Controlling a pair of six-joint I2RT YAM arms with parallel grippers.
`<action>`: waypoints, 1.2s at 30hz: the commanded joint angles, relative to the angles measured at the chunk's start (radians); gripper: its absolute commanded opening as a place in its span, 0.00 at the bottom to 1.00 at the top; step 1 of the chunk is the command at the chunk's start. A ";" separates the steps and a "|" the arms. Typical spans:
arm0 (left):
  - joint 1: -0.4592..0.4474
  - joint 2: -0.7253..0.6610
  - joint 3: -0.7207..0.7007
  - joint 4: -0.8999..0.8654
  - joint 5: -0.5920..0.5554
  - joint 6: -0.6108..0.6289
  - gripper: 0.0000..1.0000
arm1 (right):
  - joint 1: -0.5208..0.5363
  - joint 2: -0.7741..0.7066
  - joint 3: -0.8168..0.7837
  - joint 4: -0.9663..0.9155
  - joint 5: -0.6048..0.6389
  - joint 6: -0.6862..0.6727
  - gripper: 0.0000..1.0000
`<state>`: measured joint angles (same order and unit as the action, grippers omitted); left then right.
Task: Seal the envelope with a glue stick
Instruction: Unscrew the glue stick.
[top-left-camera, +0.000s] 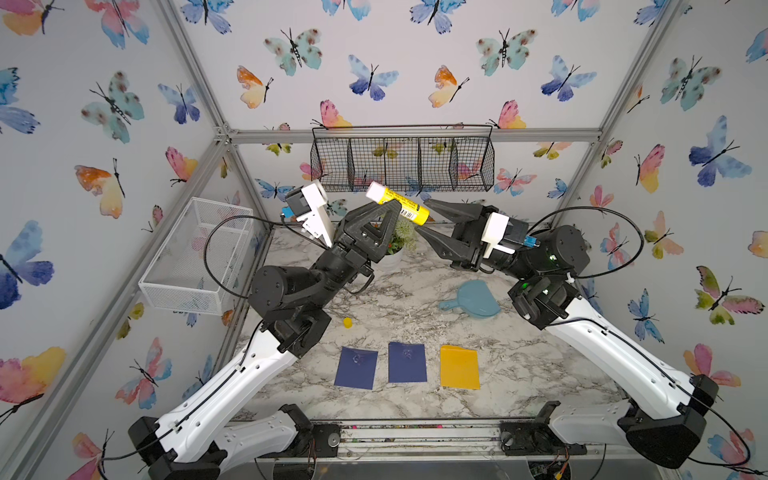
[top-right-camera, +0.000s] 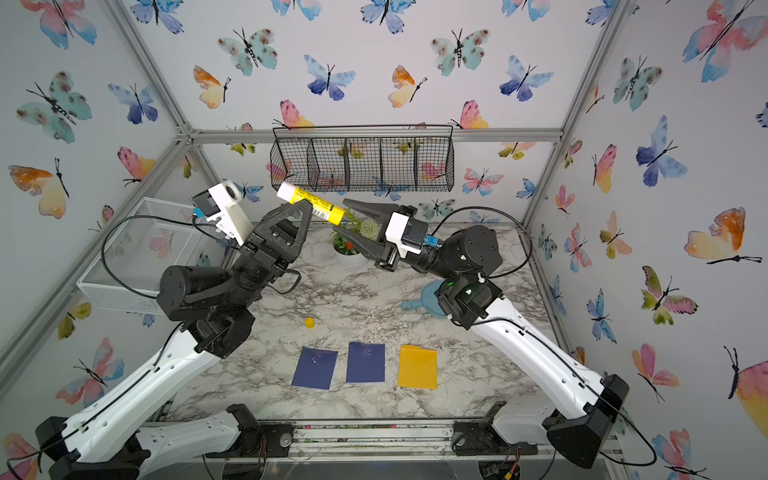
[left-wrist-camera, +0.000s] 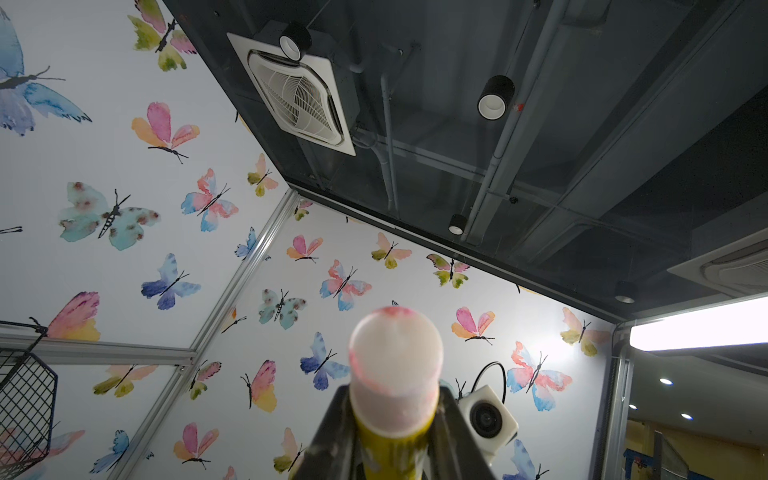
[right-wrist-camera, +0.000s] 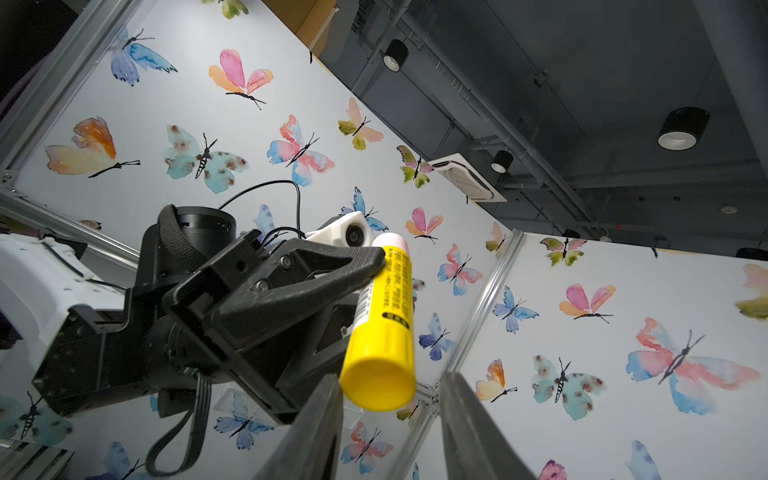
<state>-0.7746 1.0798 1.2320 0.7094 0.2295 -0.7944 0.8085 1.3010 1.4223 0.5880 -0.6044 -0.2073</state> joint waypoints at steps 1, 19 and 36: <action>-0.006 -0.021 0.001 0.002 -0.027 -0.011 0.00 | -0.003 0.006 0.022 0.017 0.005 0.010 0.42; -0.006 -0.032 -0.038 0.015 -0.039 0.104 0.00 | -0.003 -0.026 -0.026 0.028 -0.022 0.338 0.16; -0.005 0.079 0.140 0.195 0.777 0.538 0.00 | -0.003 0.000 -0.146 0.514 -0.296 1.288 0.17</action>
<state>-0.7723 1.1423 1.3125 0.8532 0.7326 -0.3435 0.8070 1.2793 1.2728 1.0321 -0.8459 0.9089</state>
